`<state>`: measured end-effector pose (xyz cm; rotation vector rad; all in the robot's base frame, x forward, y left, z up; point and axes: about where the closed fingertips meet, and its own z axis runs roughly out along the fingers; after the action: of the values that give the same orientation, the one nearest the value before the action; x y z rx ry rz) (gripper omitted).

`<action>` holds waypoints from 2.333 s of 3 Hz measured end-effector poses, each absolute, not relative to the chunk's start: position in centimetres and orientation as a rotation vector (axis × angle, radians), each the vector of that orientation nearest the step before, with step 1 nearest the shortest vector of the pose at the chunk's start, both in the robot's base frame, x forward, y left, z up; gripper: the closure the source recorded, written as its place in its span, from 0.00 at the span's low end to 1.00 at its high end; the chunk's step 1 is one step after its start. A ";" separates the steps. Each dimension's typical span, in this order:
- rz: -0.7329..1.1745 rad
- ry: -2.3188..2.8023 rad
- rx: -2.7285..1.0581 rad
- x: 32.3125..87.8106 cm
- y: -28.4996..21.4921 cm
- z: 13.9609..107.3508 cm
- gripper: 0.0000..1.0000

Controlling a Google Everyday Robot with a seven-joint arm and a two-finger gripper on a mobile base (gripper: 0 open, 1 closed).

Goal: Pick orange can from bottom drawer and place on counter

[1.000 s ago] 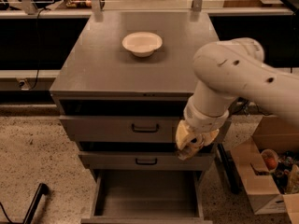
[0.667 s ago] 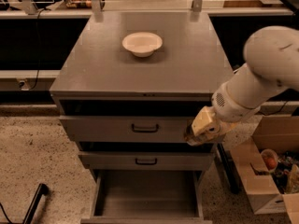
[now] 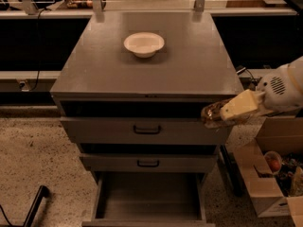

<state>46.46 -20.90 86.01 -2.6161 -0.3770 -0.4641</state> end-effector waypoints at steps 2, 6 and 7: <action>-0.594 -0.466 -2.581 48.5 -21.7 89.7 1.00; -0.781 -0.333 -2.570 58.4 -19.6 93.3 1.00; -0.795 -0.367 -2.550 60.0 -18.0 93.4 1.00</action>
Offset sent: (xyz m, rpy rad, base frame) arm 0.0556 -0.0107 0.0505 -0.0383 -0.1504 -0.0019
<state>59.95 -18.00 93.36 -2.5496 -0.3671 -0.7952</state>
